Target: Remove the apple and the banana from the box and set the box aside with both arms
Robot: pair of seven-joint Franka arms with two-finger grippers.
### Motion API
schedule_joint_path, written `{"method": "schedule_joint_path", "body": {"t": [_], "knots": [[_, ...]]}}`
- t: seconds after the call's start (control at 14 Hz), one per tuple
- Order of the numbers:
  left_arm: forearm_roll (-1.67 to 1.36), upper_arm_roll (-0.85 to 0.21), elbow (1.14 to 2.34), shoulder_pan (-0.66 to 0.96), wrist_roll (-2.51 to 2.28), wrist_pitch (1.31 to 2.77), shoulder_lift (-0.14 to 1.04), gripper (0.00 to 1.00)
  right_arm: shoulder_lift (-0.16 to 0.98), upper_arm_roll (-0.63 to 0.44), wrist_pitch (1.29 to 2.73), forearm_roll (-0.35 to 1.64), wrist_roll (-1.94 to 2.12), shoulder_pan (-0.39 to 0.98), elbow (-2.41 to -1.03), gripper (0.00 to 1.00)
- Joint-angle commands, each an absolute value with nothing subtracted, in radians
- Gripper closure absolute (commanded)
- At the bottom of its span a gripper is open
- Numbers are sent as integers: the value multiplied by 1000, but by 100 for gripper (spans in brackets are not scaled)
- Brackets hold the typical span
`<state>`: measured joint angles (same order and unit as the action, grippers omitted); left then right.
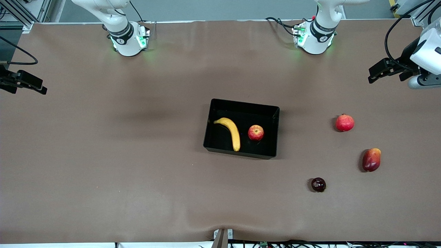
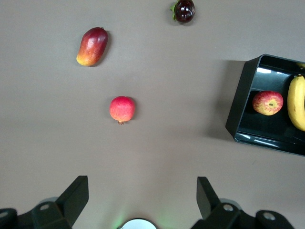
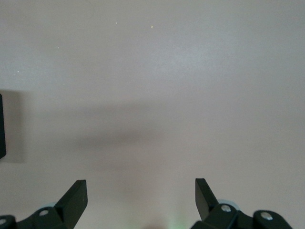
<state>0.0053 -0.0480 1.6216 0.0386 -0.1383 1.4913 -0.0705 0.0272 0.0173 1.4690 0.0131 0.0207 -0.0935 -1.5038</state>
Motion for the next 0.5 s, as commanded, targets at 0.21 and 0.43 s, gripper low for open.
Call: {"method": "schedule_joint_path", "body": {"t": [0.21, 0.43], "knots": [[2, -51, 1575, 34, -117, 1470, -58, 0, 31, 31, 1459, 3, 20, -109, -1491, 0], [2, -49, 1575, 37, -118, 1470, -46, 0, 31, 31, 1459, 3, 20, -109, -1490, 0]]}}
